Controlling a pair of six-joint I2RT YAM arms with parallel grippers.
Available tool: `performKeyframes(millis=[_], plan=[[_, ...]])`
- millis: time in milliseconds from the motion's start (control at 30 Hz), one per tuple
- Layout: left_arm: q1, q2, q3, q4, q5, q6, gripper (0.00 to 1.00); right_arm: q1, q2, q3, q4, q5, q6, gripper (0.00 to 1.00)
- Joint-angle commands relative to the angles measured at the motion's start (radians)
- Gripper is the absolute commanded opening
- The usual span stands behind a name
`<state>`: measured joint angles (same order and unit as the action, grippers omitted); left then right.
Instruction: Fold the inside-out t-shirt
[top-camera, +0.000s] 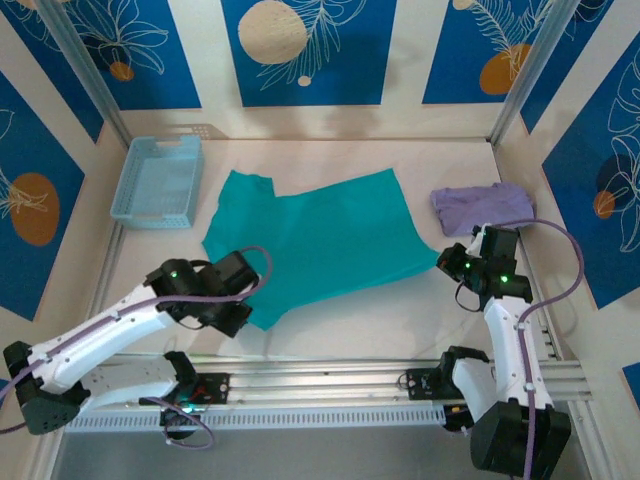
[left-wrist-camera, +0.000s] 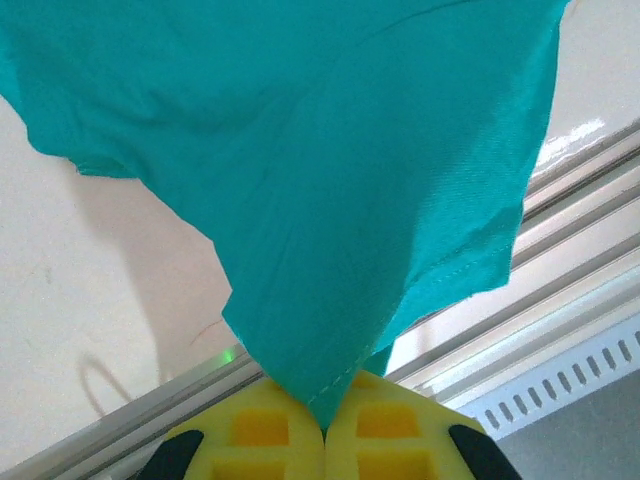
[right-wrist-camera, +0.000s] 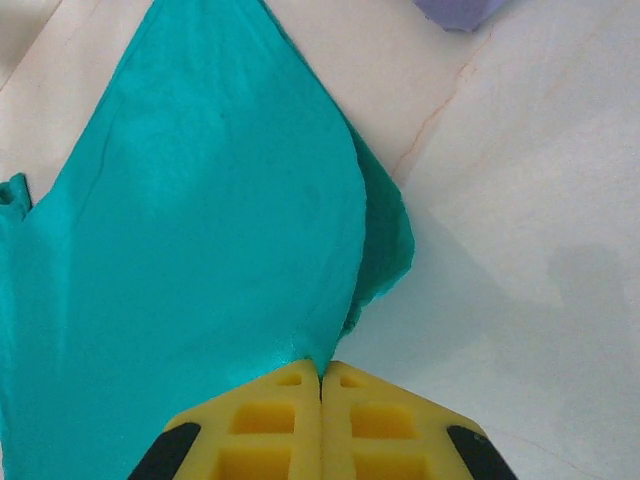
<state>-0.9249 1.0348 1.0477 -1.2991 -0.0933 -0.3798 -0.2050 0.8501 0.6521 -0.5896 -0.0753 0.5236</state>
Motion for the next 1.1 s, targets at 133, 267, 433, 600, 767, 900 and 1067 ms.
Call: performKeyframes(millis=[133, 267, 433, 600, 767, 900, 1067], plan=[[0.168, 0.085, 0.08, 0.003, 0.083, 0.192, 0.0, 0.017, 0.174, 0.08, 0.101, 0.029, -0.009, 0.0], [0.277, 0.155, 0.104, 0.071, 0.181, 0.241, 0.0, 0.055, 0.304, 0.136, 0.152, 0.057, -0.015, 0.0], [0.355, 0.227, 0.133, 0.089, 0.162, 0.274, 0.0, 0.108, 0.463, 0.217, 0.183, 0.111, -0.036, 0.0], [0.399, 0.263, 0.135, 0.092, 0.132, 0.273, 0.0, 0.154, 0.584, 0.3, 0.179, 0.149, -0.049, 0.0], [0.43, 0.288, 0.131, 0.097, 0.097, 0.263, 0.0, 0.192, 0.669, 0.362, 0.175, 0.191, -0.056, 0.0], [0.455, 0.314, 0.124, 0.124, 0.084, 0.26, 0.0, 0.219, 0.725, 0.408, 0.169, 0.216, -0.063, 0.0], [0.484, 0.393, 0.167, 0.172, 0.045, 0.27, 0.01, 0.232, 0.785, 0.443, 0.159, 0.251, -0.072, 0.0]])
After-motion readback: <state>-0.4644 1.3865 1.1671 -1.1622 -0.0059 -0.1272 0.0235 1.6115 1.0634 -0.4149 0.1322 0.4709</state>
